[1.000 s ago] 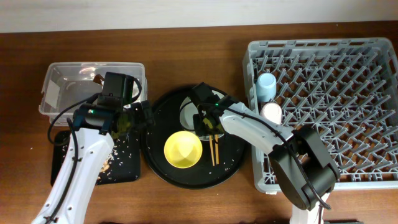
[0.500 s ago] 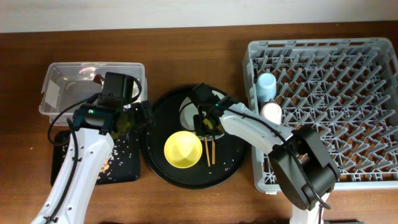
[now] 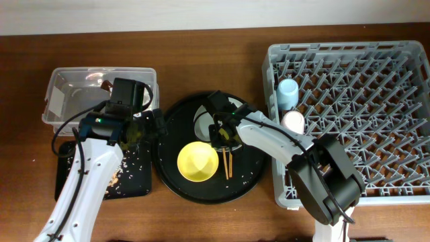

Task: Sort waste into correct bins and load items into the dishwasher rack
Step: 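Grasp one chopstick with the right gripper and lift it, then place the chopstick into the dish rack with the right gripper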

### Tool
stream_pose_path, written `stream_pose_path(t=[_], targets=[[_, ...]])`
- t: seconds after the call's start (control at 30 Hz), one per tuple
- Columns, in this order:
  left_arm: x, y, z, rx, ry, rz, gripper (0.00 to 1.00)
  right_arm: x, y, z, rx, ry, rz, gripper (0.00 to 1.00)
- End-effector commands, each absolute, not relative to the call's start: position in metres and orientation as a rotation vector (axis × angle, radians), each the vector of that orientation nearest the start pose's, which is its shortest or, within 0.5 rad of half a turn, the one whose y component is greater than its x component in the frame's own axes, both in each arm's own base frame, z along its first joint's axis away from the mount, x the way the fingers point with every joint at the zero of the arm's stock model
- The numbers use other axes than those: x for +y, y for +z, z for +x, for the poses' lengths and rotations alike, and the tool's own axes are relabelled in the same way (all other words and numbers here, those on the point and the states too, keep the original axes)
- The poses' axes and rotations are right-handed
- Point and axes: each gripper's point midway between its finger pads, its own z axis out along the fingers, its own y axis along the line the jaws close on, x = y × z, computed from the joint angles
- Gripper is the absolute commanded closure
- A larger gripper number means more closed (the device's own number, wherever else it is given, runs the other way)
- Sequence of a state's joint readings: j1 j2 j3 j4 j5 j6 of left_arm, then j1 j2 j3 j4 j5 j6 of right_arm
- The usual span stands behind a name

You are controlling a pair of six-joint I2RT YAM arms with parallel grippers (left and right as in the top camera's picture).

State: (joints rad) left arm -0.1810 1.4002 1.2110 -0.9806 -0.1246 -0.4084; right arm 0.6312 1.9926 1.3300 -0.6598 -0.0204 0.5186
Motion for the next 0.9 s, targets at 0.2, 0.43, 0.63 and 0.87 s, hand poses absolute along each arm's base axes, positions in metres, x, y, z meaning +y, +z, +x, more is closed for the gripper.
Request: stream_pose_path(t=[0.2,0.43,0.63,0.87], targets=[[-0.034,0.172,0.323,2.667,0.006,-0.342,0.01,0.250,0.006,0.333,2.944,0.217,-0.178,0.94],[-0.034,0.172,0.323,2.667,0.006,-0.342,0.01,0.259,0.014,0.335,2.939,0.278,-0.183,0.96],[-0.034,0.172,0.323,2.667,0.006,-0.342,0.01,0.284,0.067,0.348,2.845,0.437,-0.339,0.96],[-0.034,0.172,0.323,2.667,0.006,-0.342,0.01,0.225,0.152,0.369,2.779,0.276,-0.296,0.96]])
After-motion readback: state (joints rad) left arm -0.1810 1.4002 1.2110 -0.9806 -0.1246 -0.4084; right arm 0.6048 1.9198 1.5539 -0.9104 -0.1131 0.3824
